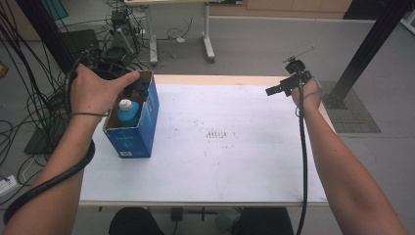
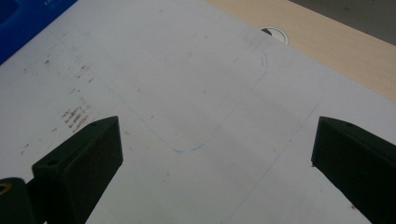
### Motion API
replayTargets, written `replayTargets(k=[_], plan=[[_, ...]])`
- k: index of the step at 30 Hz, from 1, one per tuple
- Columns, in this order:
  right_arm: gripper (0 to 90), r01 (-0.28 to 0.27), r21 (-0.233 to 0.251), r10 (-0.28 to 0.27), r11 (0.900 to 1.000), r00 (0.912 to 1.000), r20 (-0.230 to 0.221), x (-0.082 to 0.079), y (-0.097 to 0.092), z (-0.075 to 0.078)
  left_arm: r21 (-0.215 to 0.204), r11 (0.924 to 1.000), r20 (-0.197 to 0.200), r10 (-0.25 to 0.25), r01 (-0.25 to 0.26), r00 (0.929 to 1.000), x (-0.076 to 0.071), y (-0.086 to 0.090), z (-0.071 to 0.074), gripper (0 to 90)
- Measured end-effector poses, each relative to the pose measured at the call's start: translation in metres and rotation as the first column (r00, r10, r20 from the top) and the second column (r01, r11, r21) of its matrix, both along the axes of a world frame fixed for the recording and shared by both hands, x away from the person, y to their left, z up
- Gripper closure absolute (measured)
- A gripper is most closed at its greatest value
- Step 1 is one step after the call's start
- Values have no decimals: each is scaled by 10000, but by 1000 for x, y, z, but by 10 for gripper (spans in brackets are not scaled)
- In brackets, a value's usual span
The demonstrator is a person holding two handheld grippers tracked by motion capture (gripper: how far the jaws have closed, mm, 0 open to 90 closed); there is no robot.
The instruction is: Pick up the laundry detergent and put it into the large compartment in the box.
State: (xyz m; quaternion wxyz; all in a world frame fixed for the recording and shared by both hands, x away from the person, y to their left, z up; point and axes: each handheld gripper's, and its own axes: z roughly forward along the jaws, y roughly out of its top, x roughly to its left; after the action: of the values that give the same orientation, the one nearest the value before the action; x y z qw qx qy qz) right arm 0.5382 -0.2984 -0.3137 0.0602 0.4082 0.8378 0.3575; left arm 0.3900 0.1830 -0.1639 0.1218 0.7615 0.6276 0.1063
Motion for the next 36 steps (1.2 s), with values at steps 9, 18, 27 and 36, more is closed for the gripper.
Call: replayTargets(k=[9,18,27,36], plan=[[19,-25,-58,25,10000,10000,16,-3,0,3,-191,9964,-56,-832,830,9965,-10,-27,8,64],[19,41,-104,-40,9999,9999,98,-7,-4,9,-247,9814,-222,-1912,1906,9813,-16,-58,15,55],[19,23,-55,-22,10000,9999,101,-6,-4,9,-494,9555,-405,-2927,2907,9553,-23,-91,8,53],[19,-11,-34,11,10000,10000,56,-6,-4,6,-877,9275,-543,-3686,3633,9280,-24,-118,-17,61]])
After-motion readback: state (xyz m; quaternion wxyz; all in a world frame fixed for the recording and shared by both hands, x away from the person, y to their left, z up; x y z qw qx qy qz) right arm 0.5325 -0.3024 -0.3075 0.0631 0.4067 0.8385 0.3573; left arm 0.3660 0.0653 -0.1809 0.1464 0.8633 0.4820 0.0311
